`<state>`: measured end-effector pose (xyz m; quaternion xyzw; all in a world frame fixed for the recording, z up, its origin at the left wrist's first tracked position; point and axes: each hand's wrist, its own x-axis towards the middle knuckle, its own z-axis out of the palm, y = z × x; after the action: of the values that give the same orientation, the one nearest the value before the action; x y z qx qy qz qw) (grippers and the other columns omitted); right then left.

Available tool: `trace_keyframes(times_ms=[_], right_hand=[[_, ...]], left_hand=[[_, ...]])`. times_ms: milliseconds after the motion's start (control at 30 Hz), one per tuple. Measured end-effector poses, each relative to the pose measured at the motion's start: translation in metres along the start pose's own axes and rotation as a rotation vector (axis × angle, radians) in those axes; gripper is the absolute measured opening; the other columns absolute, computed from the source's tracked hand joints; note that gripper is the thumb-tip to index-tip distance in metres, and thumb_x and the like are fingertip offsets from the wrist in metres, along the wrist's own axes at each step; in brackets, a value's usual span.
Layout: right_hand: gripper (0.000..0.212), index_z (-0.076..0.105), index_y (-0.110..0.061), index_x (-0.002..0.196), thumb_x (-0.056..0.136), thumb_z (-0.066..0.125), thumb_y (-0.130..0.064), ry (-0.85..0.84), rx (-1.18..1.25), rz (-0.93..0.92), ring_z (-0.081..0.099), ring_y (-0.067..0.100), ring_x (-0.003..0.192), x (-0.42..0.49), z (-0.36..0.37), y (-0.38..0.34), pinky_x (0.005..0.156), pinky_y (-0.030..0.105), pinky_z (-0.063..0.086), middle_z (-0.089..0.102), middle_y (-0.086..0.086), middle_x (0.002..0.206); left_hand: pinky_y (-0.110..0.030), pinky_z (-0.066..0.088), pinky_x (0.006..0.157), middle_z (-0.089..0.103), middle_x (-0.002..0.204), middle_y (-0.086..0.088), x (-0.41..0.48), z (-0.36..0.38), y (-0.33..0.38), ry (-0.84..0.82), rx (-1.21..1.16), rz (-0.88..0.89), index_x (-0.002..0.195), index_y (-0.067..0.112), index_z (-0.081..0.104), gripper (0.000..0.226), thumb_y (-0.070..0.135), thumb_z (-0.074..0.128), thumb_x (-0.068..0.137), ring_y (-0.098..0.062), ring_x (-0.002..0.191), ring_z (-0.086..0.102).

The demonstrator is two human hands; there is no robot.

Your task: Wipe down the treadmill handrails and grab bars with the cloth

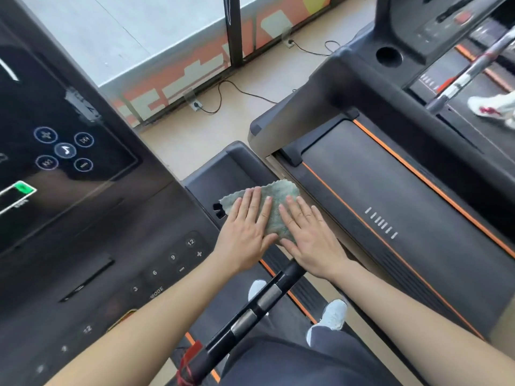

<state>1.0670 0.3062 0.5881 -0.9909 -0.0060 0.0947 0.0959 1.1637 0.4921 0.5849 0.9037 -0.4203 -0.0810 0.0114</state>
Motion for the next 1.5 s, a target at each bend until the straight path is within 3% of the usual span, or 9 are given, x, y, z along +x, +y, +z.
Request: trace_keyframes(times_ms=[200,333,500,733,900,1033,1200,1333,1500], right_hand=[[0.069,0.018,-0.019,0.160,0.101,0.024,-0.054,-0.018,0.033,-0.046,-0.011,0.018,0.154,0.017,-0.006,-0.009,0.125,0.042,0.002,-0.001,0.000,0.167],[0.074,0.007,-0.020,0.161,0.098,0.011,-0.059,-0.069,0.043,-0.040,-0.015,0.018,0.154,0.051,-0.020,-0.015,0.124,0.037,-0.008,-0.014,-0.003,0.165],[0.073,-0.007,-0.023,0.160,0.105,0.032,-0.050,-0.139,0.104,0.002,-0.017,0.017,0.153,0.106,-0.037,-0.021,0.126,0.039,-0.003,-0.020,-0.001,0.166],[0.076,-0.010,-0.026,0.160,0.104,0.035,-0.053,-0.186,0.194,0.016,-0.013,0.017,0.154,0.158,-0.049,-0.027,0.126,0.042,0.002,-0.019,-0.004,0.167],[0.075,-0.011,-0.025,0.159,0.103,0.027,-0.058,-0.164,0.004,-0.045,-0.021,0.023,0.152,0.144,-0.046,-0.033,0.125,0.044,-0.004,-0.024,-0.001,0.165],[0.081,-0.010,-0.023,0.160,0.093,0.001,-0.068,-0.148,-0.128,-0.112,-0.027,0.025,0.150,0.116,-0.033,-0.035,0.125,0.047,-0.006,-0.029,-0.003,0.161],[0.079,-0.001,-0.021,0.159,0.096,0.001,-0.068,-0.070,-0.151,-0.179,-0.017,0.024,0.153,0.071,-0.016,-0.030,0.124,0.048,-0.006,-0.007,0.004,0.168],[0.078,0.004,-0.019,0.161,0.099,0.019,-0.064,-0.059,-0.125,-0.181,-0.011,0.024,0.155,0.041,-0.008,-0.031,0.124,0.048,-0.003,-0.004,0.006,0.168],[0.076,0.018,-0.015,0.159,0.095,0.037,-0.052,0.003,-0.097,-0.164,-0.002,0.030,0.155,0.015,-0.002,-0.037,0.124,0.048,0.002,0.009,0.006,0.168]], left_hand=[[-0.048,0.013,0.127,0.004,0.167,-0.019,-0.003,-0.001,-0.014,0.002,-0.018,-0.074,0.161,0.012,0.011,0.084,0.069,0.016,0.100,-0.031,0.157,0.008],[-0.042,-0.004,0.128,-0.015,0.167,-0.015,0.014,-0.011,-0.035,-0.023,-0.048,-0.159,0.161,0.015,-0.005,0.084,0.070,0.004,0.098,-0.027,0.156,-0.012],[-0.041,-0.009,0.127,-0.022,0.166,-0.014,0.049,-0.022,-0.069,-0.044,-0.064,-0.248,0.160,0.016,-0.013,0.080,0.067,0.009,0.102,-0.027,0.155,-0.018],[-0.045,0.000,0.128,-0.023,0.166,-0.019,0.081,-0.040,-0.106,-0.150,-0.212,-0.334,0.161,0.018,-0.013,0.082,0.065,0.020,0.102,-0.033,0.156,-0.015],[-0.049,0.006,0.127,-0.023,0.166,-0.018,0.064,-0.045,-0.100,-0.228,-0.036,-0.274,0.160,0.016,-0.018,0.084,0.066,0.013,0.101,-0.041,0.156,-0.007],[-0.053,0.001,0.126,-0.023,0.166,-0.017,0.030,-0.046,-0.083,-0.252,0.102,-0.225,0.159,0.016,-0.019,0.089,0.070,-0.004,0.091,-0.044,0.154,-0.014],[-0.051,-0.002,0.126,-0.013,0.167,-0.021,-0.011,-0.031,-0.052,-0.171,0.091,-0.208,0.160,0.011,-0.011,0.091,0.070,-0.012,0.091,-0.042,0.155,-0.012],[-0.055,0.005,0.126,0.004,0.167,-0.026,-0.035,-0.022,-0.027,-0.090,0.078,-0.262,0.161,0.004,0.009,0.089,0.067,0.005,0.098,-0.043,0.155,0.000],[-0.054,0.021,0.124,0.023,0.165,-0.023,-0.059,-0.009,0.006,0.069,0.070,-0.215,0.157,0.002,0.028,0.065,0.036,0.042,0.103,-0.043,0.154,0.017]])
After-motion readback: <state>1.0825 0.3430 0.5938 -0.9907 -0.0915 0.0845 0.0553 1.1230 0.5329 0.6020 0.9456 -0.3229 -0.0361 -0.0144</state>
